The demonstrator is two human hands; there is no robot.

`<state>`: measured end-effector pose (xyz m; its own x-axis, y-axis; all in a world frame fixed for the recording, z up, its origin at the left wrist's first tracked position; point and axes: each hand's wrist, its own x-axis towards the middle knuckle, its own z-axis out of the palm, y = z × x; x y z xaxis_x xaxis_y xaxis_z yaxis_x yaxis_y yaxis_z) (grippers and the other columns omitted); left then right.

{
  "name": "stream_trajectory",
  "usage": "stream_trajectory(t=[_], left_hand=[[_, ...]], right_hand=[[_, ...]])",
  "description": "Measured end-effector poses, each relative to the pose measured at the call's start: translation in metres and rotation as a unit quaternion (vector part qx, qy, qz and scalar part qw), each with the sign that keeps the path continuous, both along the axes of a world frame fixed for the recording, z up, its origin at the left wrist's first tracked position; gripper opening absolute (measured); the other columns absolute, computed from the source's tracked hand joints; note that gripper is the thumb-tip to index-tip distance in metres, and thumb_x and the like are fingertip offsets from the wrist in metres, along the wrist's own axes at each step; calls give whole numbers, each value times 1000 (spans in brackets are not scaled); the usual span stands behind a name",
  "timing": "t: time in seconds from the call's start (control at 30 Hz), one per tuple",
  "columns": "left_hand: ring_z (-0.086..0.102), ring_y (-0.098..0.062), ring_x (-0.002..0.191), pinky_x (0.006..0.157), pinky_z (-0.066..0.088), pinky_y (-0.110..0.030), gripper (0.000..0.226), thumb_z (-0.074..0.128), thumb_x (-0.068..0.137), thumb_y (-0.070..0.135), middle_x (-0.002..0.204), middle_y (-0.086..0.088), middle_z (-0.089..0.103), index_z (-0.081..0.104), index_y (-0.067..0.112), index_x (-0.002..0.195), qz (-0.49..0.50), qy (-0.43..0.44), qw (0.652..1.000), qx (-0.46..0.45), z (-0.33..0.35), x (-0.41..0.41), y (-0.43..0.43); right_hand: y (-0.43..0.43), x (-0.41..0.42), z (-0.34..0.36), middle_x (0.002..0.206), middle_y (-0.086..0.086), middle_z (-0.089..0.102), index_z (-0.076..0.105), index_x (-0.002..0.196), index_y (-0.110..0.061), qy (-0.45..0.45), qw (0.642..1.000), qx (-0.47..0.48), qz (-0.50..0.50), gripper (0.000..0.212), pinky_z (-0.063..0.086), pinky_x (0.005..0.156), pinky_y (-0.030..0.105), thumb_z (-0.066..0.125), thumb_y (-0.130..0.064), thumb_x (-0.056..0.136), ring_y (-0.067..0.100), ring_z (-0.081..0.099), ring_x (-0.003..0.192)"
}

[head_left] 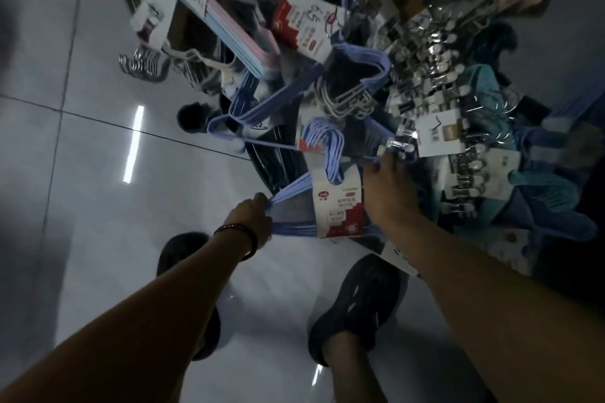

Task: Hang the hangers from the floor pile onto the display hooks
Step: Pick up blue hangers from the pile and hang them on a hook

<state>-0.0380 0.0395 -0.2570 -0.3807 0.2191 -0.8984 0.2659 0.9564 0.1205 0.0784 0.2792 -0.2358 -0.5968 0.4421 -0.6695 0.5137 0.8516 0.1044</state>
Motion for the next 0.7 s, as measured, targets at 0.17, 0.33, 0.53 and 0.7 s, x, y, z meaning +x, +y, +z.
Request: stream_trajectory(t=[0.17,0.33,0.53,0.7], left_hand=[[61,-31,82,72,51,-41,13,64,98,24,94,-8,65,54,19,104,0,22,999,27,3,-1,-19],[58,-24,79,67,43,-35,9,59,100,15,92,-4,58,56,23,103,23,90,994,50,44,-32,-38],[69,-22,70,61,61,-32,23,56,100,8,94,-2,70,63,29,109,17,-4,999,42,115,-76,-28],[70,-17,92,81,63,-34,37,72,95,13,115,4,66,61,27,127,83,117,973,182,162,-99,-22]], right_hand=[[3,-4,3,140,16,48,56,134,-16,27,997,-61,-38,39,55,87,41,65,-20,95,32,54,121],[7,-20,23,103,6,68,65,107,-16,21,989,-143,23,10,54,76,34,62,-18,98,24,65,90],[4,-18,59,87,1,52,63,109,-5,38,968,-246,-30,15,32,60,26,51,-11,103,20,55,80],[6,1,91,91,2,67,65,108,-15,96,951,-258,-142,13,58,68,38,55,-13,99,17,65,79]])
